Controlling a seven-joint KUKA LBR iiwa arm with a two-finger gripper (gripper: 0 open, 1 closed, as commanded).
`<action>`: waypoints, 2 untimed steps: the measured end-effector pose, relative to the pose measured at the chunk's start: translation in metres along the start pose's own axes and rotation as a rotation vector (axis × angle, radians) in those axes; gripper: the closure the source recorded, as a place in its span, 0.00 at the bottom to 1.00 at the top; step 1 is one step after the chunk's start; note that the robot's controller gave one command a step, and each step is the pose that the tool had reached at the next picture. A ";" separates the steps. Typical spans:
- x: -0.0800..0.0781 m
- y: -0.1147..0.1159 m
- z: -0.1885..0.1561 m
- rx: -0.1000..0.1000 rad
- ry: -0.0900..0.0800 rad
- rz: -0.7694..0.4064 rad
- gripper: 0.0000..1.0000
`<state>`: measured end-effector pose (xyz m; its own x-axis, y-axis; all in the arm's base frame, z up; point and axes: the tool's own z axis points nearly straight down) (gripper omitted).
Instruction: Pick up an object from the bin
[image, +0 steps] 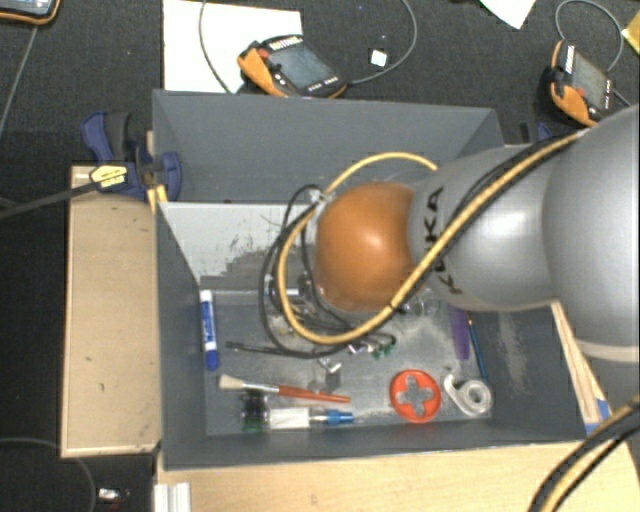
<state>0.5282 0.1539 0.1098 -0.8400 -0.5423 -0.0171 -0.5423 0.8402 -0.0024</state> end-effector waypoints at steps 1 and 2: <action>-0.030 -0.010 -0.036 -0.002 0.005 0.295 0.00; -0.028 -0.034 0.038 0.000 -0.001 -0.029 0.00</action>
Offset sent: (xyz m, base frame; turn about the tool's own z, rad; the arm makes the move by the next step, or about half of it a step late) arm 0.0416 -0.0147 -0.0398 -0.0301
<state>0.5705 0.1405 0.0719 -0.8237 -0.5667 -0.0177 -0.5667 0.8239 -0.0031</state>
